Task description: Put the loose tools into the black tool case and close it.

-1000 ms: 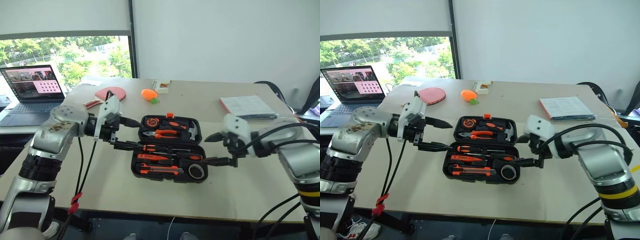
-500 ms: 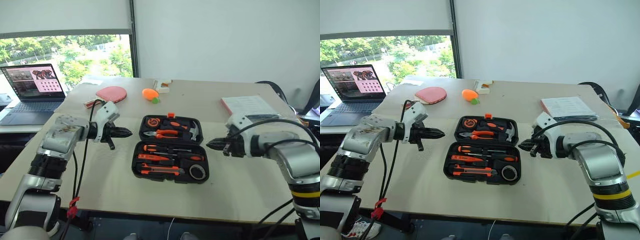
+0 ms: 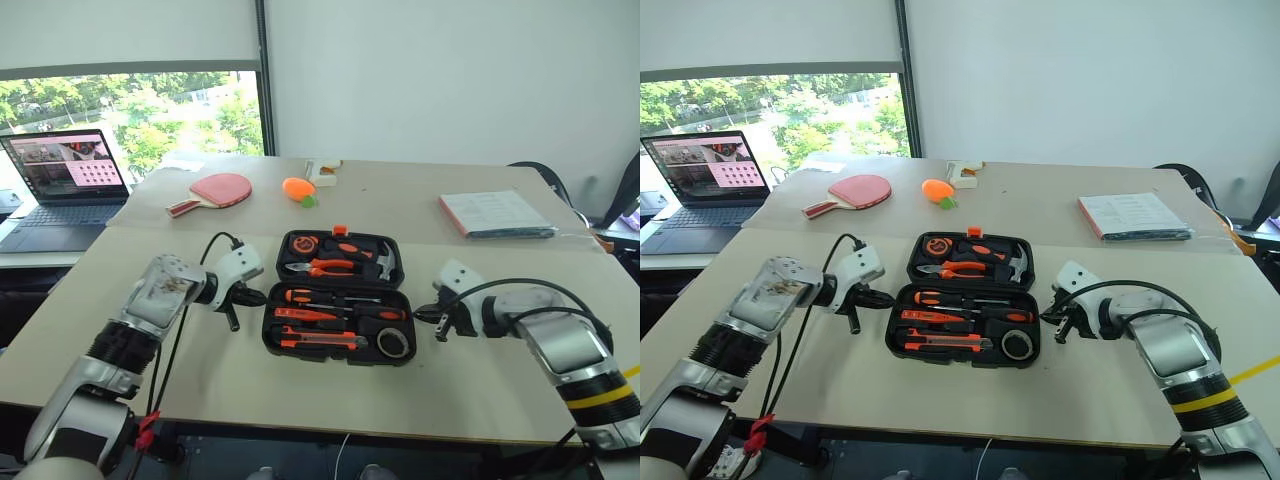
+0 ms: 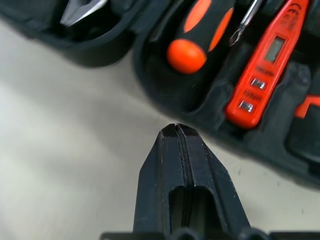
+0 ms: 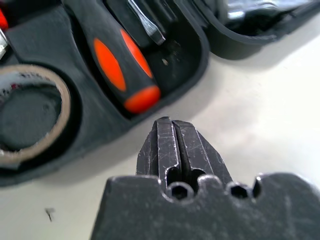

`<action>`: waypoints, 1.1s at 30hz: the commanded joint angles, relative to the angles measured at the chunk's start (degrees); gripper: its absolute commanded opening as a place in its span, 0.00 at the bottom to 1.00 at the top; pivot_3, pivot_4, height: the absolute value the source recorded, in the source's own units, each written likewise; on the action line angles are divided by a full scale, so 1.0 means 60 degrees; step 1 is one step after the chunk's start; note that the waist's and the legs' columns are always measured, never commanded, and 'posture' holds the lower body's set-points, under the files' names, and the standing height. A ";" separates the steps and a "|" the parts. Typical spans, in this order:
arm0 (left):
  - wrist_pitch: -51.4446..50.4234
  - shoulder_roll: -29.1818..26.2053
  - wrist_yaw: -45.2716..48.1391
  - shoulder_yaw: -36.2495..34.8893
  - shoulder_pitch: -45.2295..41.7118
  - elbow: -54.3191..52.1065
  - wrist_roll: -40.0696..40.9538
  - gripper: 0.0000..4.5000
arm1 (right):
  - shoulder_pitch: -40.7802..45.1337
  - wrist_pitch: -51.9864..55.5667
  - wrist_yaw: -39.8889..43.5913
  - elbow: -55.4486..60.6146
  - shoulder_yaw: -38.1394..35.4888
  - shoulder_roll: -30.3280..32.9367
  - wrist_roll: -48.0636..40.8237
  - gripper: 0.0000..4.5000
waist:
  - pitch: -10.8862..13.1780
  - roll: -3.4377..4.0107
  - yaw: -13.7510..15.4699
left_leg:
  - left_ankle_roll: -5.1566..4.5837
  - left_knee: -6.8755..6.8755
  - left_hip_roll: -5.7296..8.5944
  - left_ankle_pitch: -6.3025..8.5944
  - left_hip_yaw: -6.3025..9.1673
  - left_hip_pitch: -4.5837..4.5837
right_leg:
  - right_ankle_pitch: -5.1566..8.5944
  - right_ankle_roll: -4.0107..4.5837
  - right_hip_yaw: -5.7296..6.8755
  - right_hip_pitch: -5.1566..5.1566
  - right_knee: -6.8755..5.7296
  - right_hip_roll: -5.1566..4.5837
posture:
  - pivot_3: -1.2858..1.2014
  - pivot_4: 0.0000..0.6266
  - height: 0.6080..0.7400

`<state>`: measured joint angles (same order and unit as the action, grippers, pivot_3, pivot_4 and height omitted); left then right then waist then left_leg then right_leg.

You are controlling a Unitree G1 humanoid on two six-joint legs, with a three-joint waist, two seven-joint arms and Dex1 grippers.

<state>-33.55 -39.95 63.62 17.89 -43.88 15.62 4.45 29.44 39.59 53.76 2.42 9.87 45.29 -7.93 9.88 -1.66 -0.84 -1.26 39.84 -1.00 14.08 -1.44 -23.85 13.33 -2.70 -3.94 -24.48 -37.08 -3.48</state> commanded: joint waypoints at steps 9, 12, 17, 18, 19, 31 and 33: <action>-0.0113 0.0006 0.0973 -0.0231 0.0606 -0.1506 0.0670 0.00 | -0.0179 -0.0120 0.0525 0.1280 -0.0029 -0.0111 -0.0502 0.01 | 0.0000 0.0000 -0.0047 | -0.0001 -0.0006 -0.0003 0.0001 0.0003 0.0000 | 0.0000 0.0000 -0.0001 -0.0003 0.0002 0.0002 | 0.52 0.24 0.98; -0.0184 -0.0108 0.1254 -0.0303 0.0885 -0.1927 0.0796 0.00 | -0.0489 -0.0134 0.0715 0.1651 -0.0045 0.0008 -0.0612 0.01 | 0.0000 0.0000 -0.0032 | -0.0004 -0.0008 -0.0004 0.0003 0.0004 -0.0002 | 0.0001 0.0000 0.0000 -0.0004 0.0005 0.0001 | 0.52 0.24 0.98; -0.0355 -0.0668 0.1922 -0.0496 0.1561 -0.2927 0.1240 0.00 | -0.1211 -0.0098 0.1068 0.2510 -0.0098 0.0383 -0.0769 0.01 | 0.0000 0.0000 -0.0023 | -0.0006 -0.0008 -0.0005 0.0004 0.0006 -0.0004 | 0.0001 0.0000 0.0001 -0.0003 0.0009 0.0000 | 0.52 0.24 0.98; -0.0441 -0.0827 0.2069 -0.0498 0.1696 -0.3131 0.1317 0.00 | -0.1343 -0.0105 0.1107 0.2640 -0.0117 0.0457 -0.0785 0.01 | 0.0000 0.0000 -0.0022 | -0.0006 -0.0007 -0.0005 0.0004 0.0006 -0.0004 | 0.0001 0.0000 0.0001 -0.0003 0.0010 0.0001 | 0.52 0.24 0.98; -0.0442 -0.0981 0.2196 -0.0528 0.1866 -0.3337 0.1380 0.00 | -0.1498 -0.0087 0.1156 0.2829 -0.0144 0.0550 -0.0835 0.01 | 0.0000 0.0000 -0.0024 | -0.0006 -0.0007 -0.0005 0.0004 0.0006 -0.0004 | 0.0001 0.0000 0.0001 -0.0002 0.0010 0.0000 | 0.52 0.24 0.98; -0.0763 -0.1510 0.1533 -0.1029 0.2759 -0.3547 0.1131 0.12 | -0.2913 -0.0121 0.0638 0.3651 -0.0651 0.1151 -0.0495 0.00 | 0.0000 -0.0001 0.0010 | -0.0005 0.0000 -0.0005 0.0004 0.0004 0.0010 | 0.0003 0.0000 0.0001 0.0013 0.0006 0.0001 | 0.52 0.24 0.98; -0.0814 -0.1741 0.1285 -0.1271 0.2702 -0.3009 0.0990 0.24 | -0.2912 0.0156 0.0709 0.3527 -0.1173 0.1410 -0.0721 0.07 | 0.0000 -0.0001 0.0013 | -0.0005 0.0003 -0.0005 0.0004 0.0004 0.0011 | 0.0003 0.0000 0.0001 0.0015 0.0006 0.0000 | 0.52 0.24 0.98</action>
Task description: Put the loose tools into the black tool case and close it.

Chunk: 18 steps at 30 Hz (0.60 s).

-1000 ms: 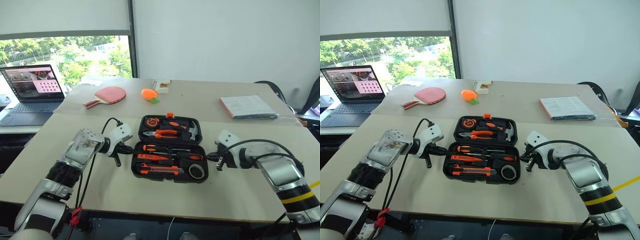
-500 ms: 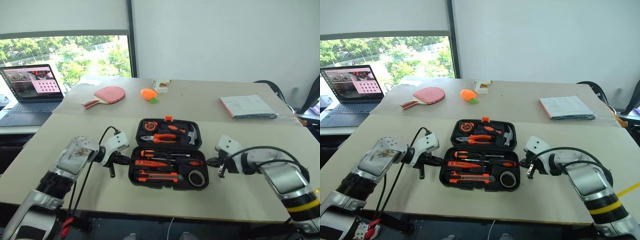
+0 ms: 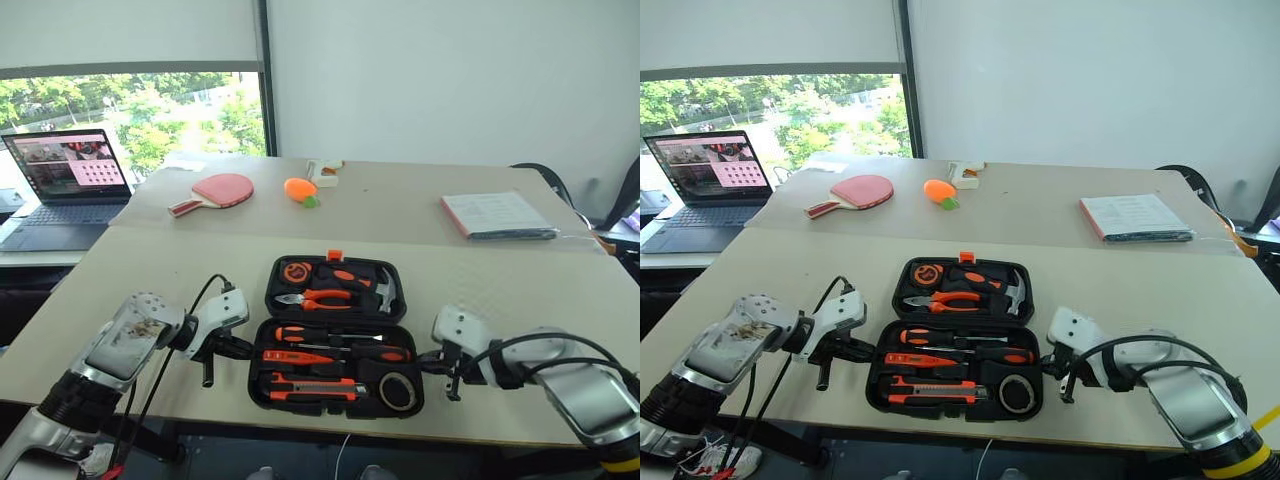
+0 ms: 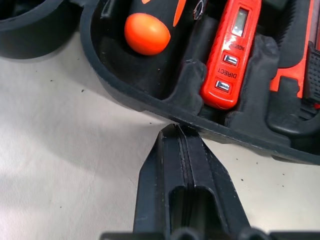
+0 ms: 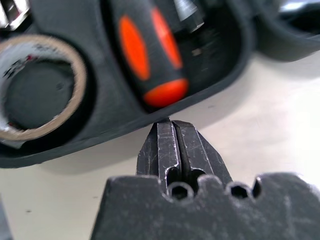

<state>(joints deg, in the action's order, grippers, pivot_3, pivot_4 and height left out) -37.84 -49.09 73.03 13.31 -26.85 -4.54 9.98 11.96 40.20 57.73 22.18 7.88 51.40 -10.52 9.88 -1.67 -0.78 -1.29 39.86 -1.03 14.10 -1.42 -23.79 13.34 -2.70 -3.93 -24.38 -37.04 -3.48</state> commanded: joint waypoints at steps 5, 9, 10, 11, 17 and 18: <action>-0.0926 -0.0720 -0.0559 -0.1229 -0.0709 0.1952 0.0298 0.61 | 0.0443 0.0885 0.0341 -0.0283 -0.2029 0.0828 -0.1279 0.41 | -0.0001 -0.0002 -0.0034 | 0.0000 0.0000 -0.0004 0.0000 0.0002 0.0010 | 0.0000 0.0001 0.0001 0.0002 -0.0006 0.0003 | 0.52 0.24 0.98; -0.2726 -0.0233 -0.1060 -0.1528 -0.2248 0.3300 0.0722 0.92 | 0.1663 0.2189 0.0134 -0.1234 -0.2419 0.0512 -0.2116 0.70 | 0.0002 -0.0009 -0.0042 | 0.0003 0.0004 -0.0005 -0.0005 0.0001 0.0022 | -0.0007 0.0007 0.0001 0.0009 -0.0011 0.0012 | 0.52 0.24 0.98; -0.3489 0.0044 -0.1229 -0.1497 -0.2798 0.3597 0.0841 0.99 | 0.2041 0.2510 0.0030 -0.1529 -0.2381 0.0342 -0.2272 0.79 | 0.0001 -0.0010 -0.0031 | 0.0002 0.0005 -0.0004 -0.0006 0.0002 0.0022 | -0.0009 0.0005 0.0001 0.0012 -0.0011 0.0011 | 0.52 0.24 0.98; -0.4325 0.0299 -0.1308 -0.1391 -0.3316 0.3824 0.1005 1.00 | 0.2447 0.2800 -0.0114 -0.1865 -0.2266 0.0142 -0.2365 0.87 | -0.0001 -0.0012 -0.0004 | 0.0002 0.0005 -0.0003 -0.0006 0.0002 0.0024 | -0.0008 0.0004 0.0001 0.0017 -0.0009 0.0010 | 0.52 0.24 0.98; -0.7045 0.1735 -0.2552 -0.1201 -0.4863 0.4337 0.1304 1.00 | 0.4291 0.4406 -0.1104 -0.3648 -0.1827 -0.1205 -0.2571 0.98 | -0.0002 -0.0023 -0.0022 | -0.0002 0.0010 0.0008 -0.0003 0.0014 -0.0006 | -0.0011 -0.0010 0.0006 0.0008 -0.0003 0.0002 | 0.52 0.24 0.98; -0.7184 0.1891 -0.2767 -0.1262 -0.4932 0.4341 0.1327 1.00 | 0.4458 0.4536 -0.1232 -0.3841 -0.1811 -0.1348 -0.2572 0.98 | -0.0003 -0.0022 -0.0049 | -0.0002 0.0002 0.0009 -0.0003 0.0013 -0.0011 | -0.0012 -0.0010 0.0002 -0.0003 -0.0005 0.0001 | 0.52 0.24 0.98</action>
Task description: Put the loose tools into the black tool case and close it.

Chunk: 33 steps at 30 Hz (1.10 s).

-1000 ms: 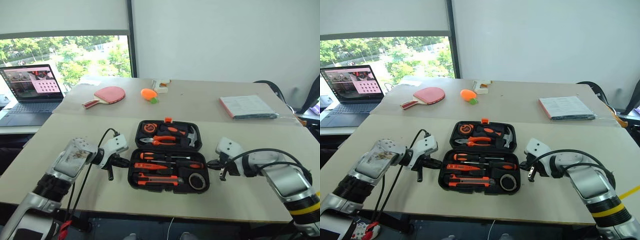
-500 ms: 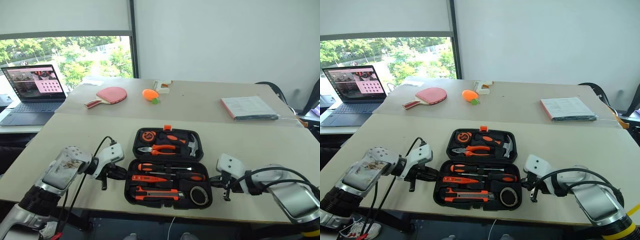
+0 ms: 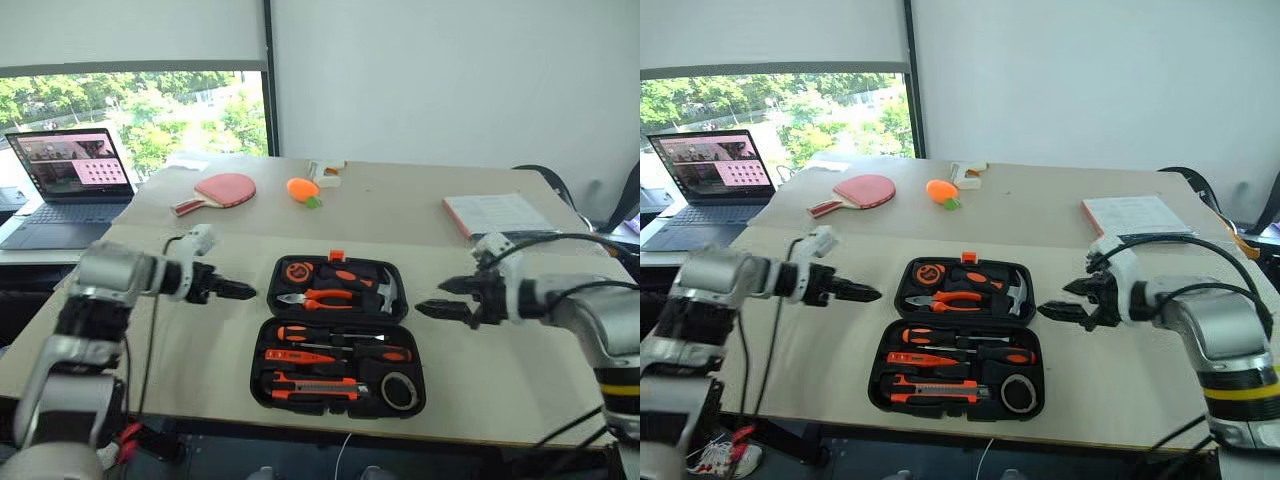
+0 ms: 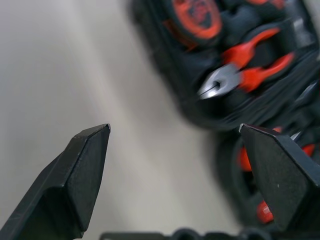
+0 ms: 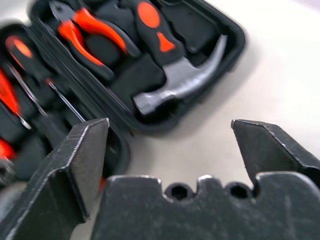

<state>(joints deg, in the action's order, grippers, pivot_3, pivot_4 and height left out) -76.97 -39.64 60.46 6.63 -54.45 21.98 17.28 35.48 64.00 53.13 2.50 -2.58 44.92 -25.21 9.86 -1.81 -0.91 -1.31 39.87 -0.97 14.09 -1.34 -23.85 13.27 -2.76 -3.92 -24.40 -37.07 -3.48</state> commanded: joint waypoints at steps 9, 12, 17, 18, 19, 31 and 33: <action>0.0094 0.0716 -0.1847 0.0059 -0.0376 0.0535 -0.0161 1.00 | 0.1390 0.1099 -0.1410 -0.1794 -0.0087 -0.1113 -0.0130 0.98 | -0.0001 0.0003 -0.0030 | 0.0017 -0.0010 0.0006 -0.0010 0.0058 -0.0063 | -0.0006 0.0008 -0.0009 -0.0087 -0.0018 -0.0012 | 0.52 0.24 0.98; 0.0268 0.0612 -0.1804 0.0095 -0.0271 0.0483 -0.0093 0.88 | 0.1389 0.1098 -0.1517 -0.1839 -0.0080 -0.1163 -0.0174 0.83 | -0.0001 0.0003 -0.0026 | 0.0026 -0.0009 0.0007 -0.0015 0.0059 -0.0064 | -0.0010 0.0011 -0.0008 -0.0089 -0.0022 -0.0012 | 0.52 0.24 0.98; 0.0388 0.0828 -0.1938 0.0150 -0.0240 0.0602 -0.0014 0.59 | 0.1331 0.1122 -0.1661 -0.1842 -0.0006 -0.1214 -0.0201 0.54 | -0.0002 0.0004 -0.0024 | 0.0027 -0.0009 0.0007 -0.0016 0.0059 -0.0067 | -0.0011 0.0011 -0.0008 -0.0091 -0.0022 -0.0011 | 0.52 0.24 0.98; 0.0400 0.0916 -0.1990 0.0142 -0.0248 0.0631 0.0003 0.59 | 0.1342 0.1169 -0.1675 -0.1848 -0.0004 -0.1245 -0.0229 0.54 | -0.0002 0.0004 -0.0024 | 0.0027 -0.0010 0.0007 -0.0016 0.0059 -0.0066 | -0.0011 0.0011 -0.0008 -0.0091 -0.0022 -0.0011 | 0.52 0.24 0.98; 0.0431 0.0996 -0.2029 0.0147 -0.0255 0.0662 0.0009 0.59 | 0.1360 0.1195 -0.1682 -0.1850 0.0016 -0.1271 -0.0246 0.54 | -0.0002 0.0004 -0.0024 | 0.0027 -0.0009 0.0007 -0.0016 0.0058 -0.0068 | -0.0011 0.0011 -0.0008 -0.0091 -0.0022 -0.0011 | 0.52 0.24 0.98; 0.0345 0.1251 -0.2196 0.0345 -0.0068 0.0683 0.0042 0.59 | 0.1485 0.1288 -0.1796 -0.2026 0.0166 -0.1490 -0.0269 0.54 | -0.0004 0.0007 0.0032 | 0.0030 -0.0005 0.0014 -0.0018 0.0056 -0.0068 | -0.0016 0.0004 -0.0007 -0.0087 -0.0022 -0.0014 | 0.52 0.24 0.98; 0.0247 0.1307 -0.2198 0.0319 -0.0053 0.0680 0.0100 0.59 | 0.1484 0.1267 -0.1806 -0.2058 0.0191 -0.1514 -0.0257 0.54 | -0.0005 0.0008 0.0031 | 0.0030 -0.0005 0.0014 -0.0018 0.0055 -0.0067 | -0.0016 0.0004 -0.0007 -0.0086 -0.0022 -0.0014 | 0.52 0.24 0.98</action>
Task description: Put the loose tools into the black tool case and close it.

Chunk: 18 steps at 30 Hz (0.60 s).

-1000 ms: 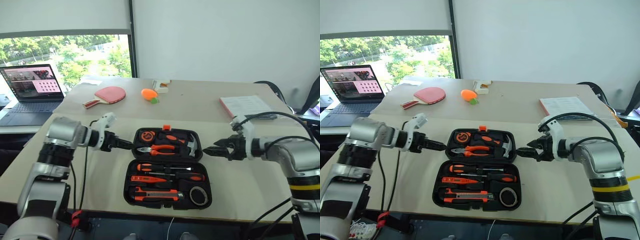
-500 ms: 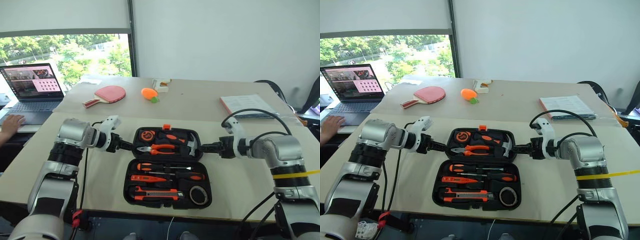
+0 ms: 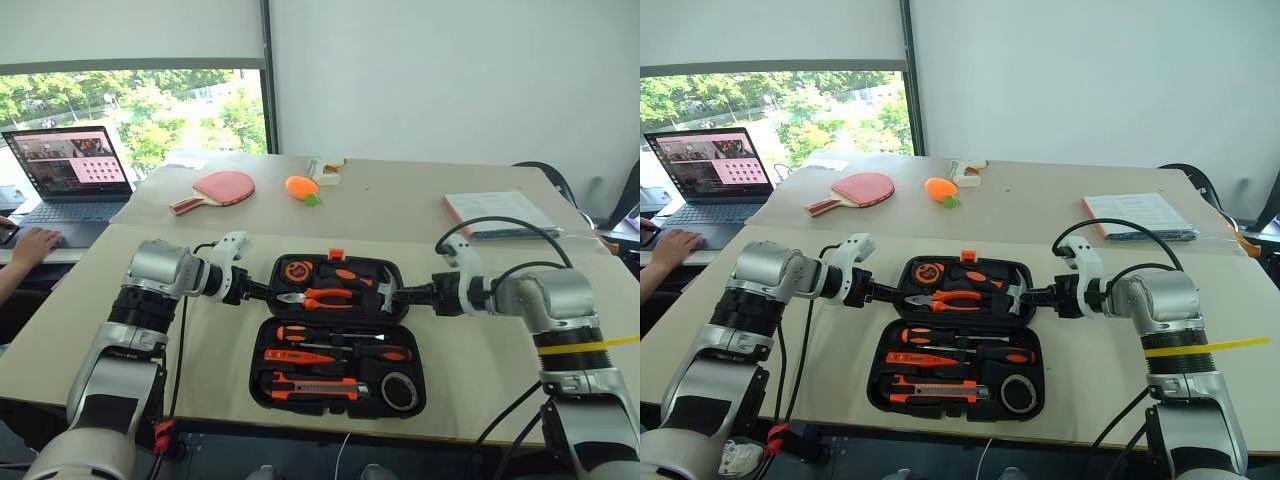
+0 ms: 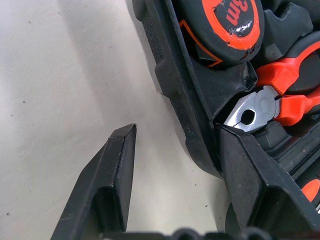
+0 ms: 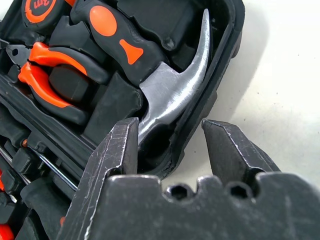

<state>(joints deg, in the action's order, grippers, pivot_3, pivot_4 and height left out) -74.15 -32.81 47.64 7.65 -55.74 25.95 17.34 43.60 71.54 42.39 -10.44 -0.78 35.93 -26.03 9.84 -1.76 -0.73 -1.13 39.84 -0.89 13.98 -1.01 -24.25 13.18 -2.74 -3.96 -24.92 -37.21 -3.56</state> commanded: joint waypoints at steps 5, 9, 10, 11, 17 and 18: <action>-0.0460 0.0391 -0.0107 0.0025 0.0085 -0.0145 0.0288 0.26 | 0.0077 0.0032 0.0018 0.0012 -0.0038 0.0020 -0.0093 0.52 | -0.0003 0.0004 0.0012 | 0.0000 0.0001 0.0002 0.0000 -0.0001 0.0002 | 0.0000 -0.0001 0.0001 0.0005 0.0001 -0.0001 | 0.52 0.24 0.98; -0.0548 0.0354 -0.0128 0.0019 0.0117 -0.0184 0.0289 0.00 | -0.0074 0.0096 0.0089 0.0137 -0.0025 0.0113 -0.0149 0.29 | -0.0010 0.0016 0.0002 | 0.0002 0.0003 0.0004 -0.0001 -0.0002 0.0015 | -0.0001 -0.0002 0.0002 0.0022 0.0001 -0.0001 | 0.52 0.24 0.98; -0.0553 0.0335 -0.0128 0.0024 0.0134 -0.0193 0.0287 0.00 | -0.0109 0.0108 0.0092 0.0175 -0.0014 0.0137 -0.0149 0.21 | -0.0016 0.0025 -0.0011 | 0.0003 0.0003 0.0004 -0.0002 -0.0001 0.0020 | -0.0001 -0.0002 0.0001 0.0025 0.0000 -0.0001 | 0.52 0.24 0.98; -0.0552 0.0314 -0.0127 0.0023 0.0153 -0.0200 0.0289 0.00 | -0.0139 0.0114 0.0098 0.0209 -0.0011 0.0162 -0.0154 0.14 | -0.0020 0.0033 -0.0024 | 0.0004 0.0002 0.0003 -0.0003 -0.0002 0.0024 | -0.0003 0.0000 0.0001 0.0028 0.0000 0.0000 | 0.52 0.24 0.98; -0.0573 0.0214 -0.0111 0.0011 0.0217 -0.0222 0.0307 0.00 | -0.0069 0.0300 0.0259 0.0403 -0.0210 0.0464 -0.0309 0.01 | -0.0024 0.0040 -0.0012 | 0.0003 -0.0004 0.0004 -0.0002 -0.0003 0.0078 | -0.0001 -0.0002 0.0005 0.0093 0.0019 0.0003 | 0.52 0.24 0.98; -0.0612 0.0217 -0.0121 -0.0015 0.0226 -0.0230 0.0324 0.00 | -0.0078 0.0316 0.0263 0.0419 -0.0225 0.0485 -0.0325 0.01 | -0.0024 0.0040 -0.0007 | 0.0003 -0.0004 0.0003 -0.0001 -0.0002 0.0077 | -0.0001 -0.0002 0.0006 0.0093 0.0020 0.0003 | 0.52 0.24 0.98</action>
<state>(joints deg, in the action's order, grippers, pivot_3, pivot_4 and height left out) -77.11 -31.40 46.78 6.71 -55.74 24.65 18.53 42.37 73.08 42.83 -10.58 -0.56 36.98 -26.72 9.69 -1.52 -0.76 -1.11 39.81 -0.87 13.97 -1.02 -23.80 13.17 -2.75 -3.93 -24.37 -37.08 -3.54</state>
